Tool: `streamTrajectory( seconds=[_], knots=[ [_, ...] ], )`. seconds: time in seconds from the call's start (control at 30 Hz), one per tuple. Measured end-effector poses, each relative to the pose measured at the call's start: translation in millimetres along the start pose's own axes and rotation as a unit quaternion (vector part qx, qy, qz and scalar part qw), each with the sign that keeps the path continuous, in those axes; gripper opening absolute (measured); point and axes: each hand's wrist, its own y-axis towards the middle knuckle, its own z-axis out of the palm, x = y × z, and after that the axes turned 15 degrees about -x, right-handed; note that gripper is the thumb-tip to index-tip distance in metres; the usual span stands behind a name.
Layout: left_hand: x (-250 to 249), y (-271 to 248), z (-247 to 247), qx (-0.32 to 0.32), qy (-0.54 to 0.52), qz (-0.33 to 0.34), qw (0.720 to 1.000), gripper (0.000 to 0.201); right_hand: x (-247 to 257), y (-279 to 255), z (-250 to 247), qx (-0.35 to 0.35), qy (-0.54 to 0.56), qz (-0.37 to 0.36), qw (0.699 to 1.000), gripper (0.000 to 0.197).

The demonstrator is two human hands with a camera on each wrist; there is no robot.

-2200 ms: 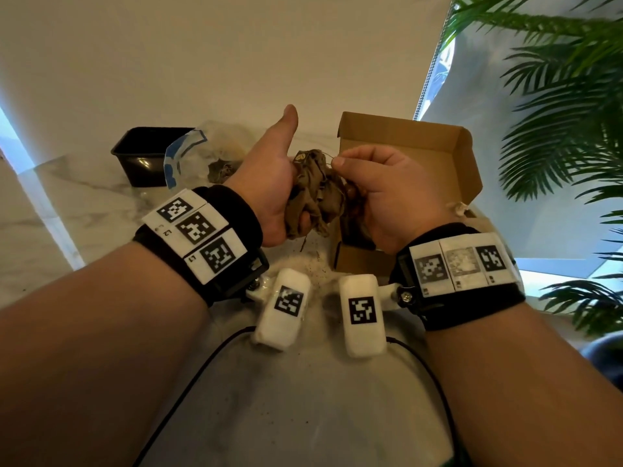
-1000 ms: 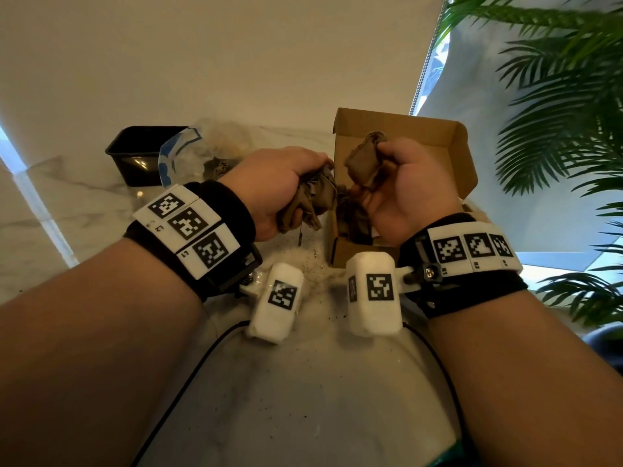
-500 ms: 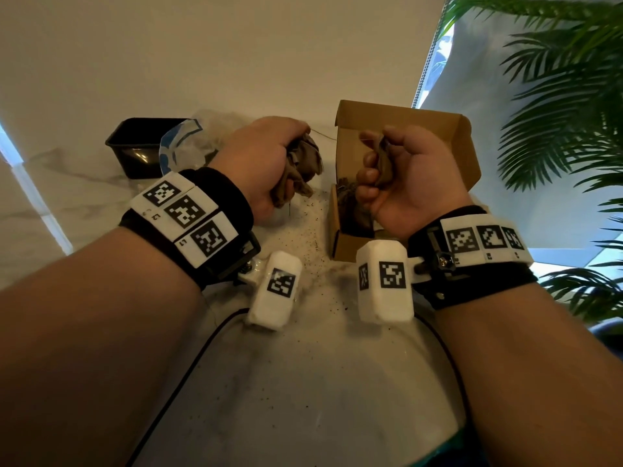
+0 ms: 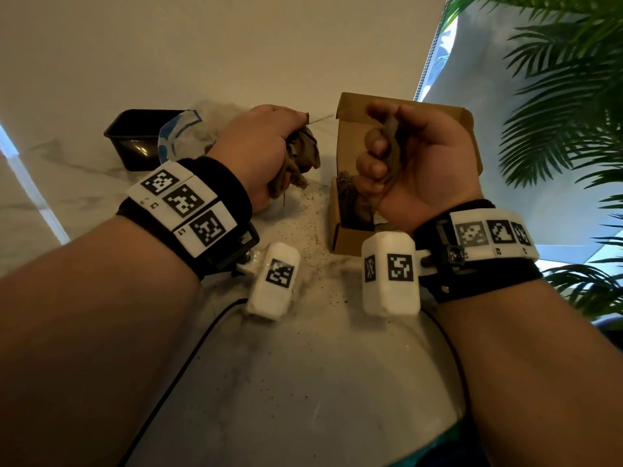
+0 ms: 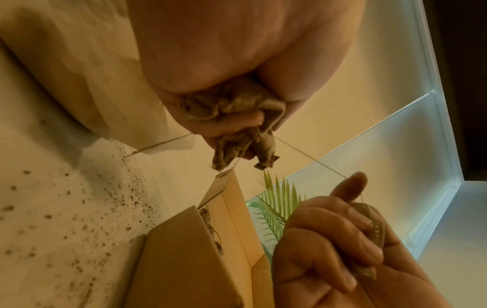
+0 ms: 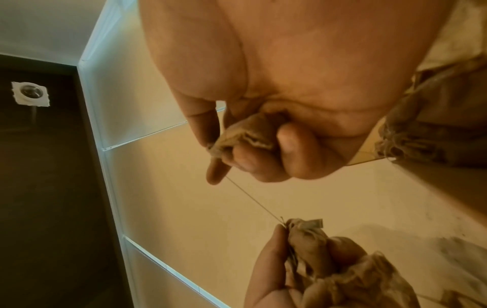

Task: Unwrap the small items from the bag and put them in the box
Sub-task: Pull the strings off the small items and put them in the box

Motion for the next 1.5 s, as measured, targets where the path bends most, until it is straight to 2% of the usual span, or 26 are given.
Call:
streamTrajectory(
  seconds=[0.23,0.4,0.53,0.7,0.83,1.03,1.17,1.27,1.43,1.5],
  knots=[
    [5,2,1,0.054,0.064,0.049,0.995,0.01,-3,3,3,-0.033,0.021,-0.056,0.998,0.033],
    [6,-2,1,0.106,0.103,0.066,0.987,0.012,-6,11,2,-0.117,0.014,-0.086,0.989,0.029],
    [5,-6,1,0.138,0.128,0.057,0.98,0.007,-9,16,0,-0.173,0.003,-0.08,0.982,0.025],
    [5,-10,2,0.15,0.134,0.055,0.978,0.01,-10,20,-2,-0.172,-0.015,-0.064,0.983,0.027],
    [6,-12,2,0.155,0.097,0.044,0.982,0.015,-13,20,-1,-0.171,-0.079,-0.069,0.98,0.024],
    [13,-10,5,0.123,0.044,0.03,0.991,0.027,-14,12,3,-0.125,-0.156,-0.088,0.976,0.017],
    [13,-14,7,0.119,0.017,0.02,0.992,0.02,-5,5,0,-0.092,-0.247,-0.126,0.956,0.029],
    [13,-20,8,0.139,0.034,0.007,0.99,0.036,0,2,-4,-0.096,-0.301,-0.148,0.937,0.03],
    [9,-17,4,0.114,0.145,0.023,0.983,0.026,10,3,-25,-0.199,-0.331,-0.156,0.909,0.026],
    [10,-14,3,0.111,0.195,0.012,0.975,0.028,17,4,-31,-0.22,-0.378,-0.143,0.888,0.023]
  ],
)
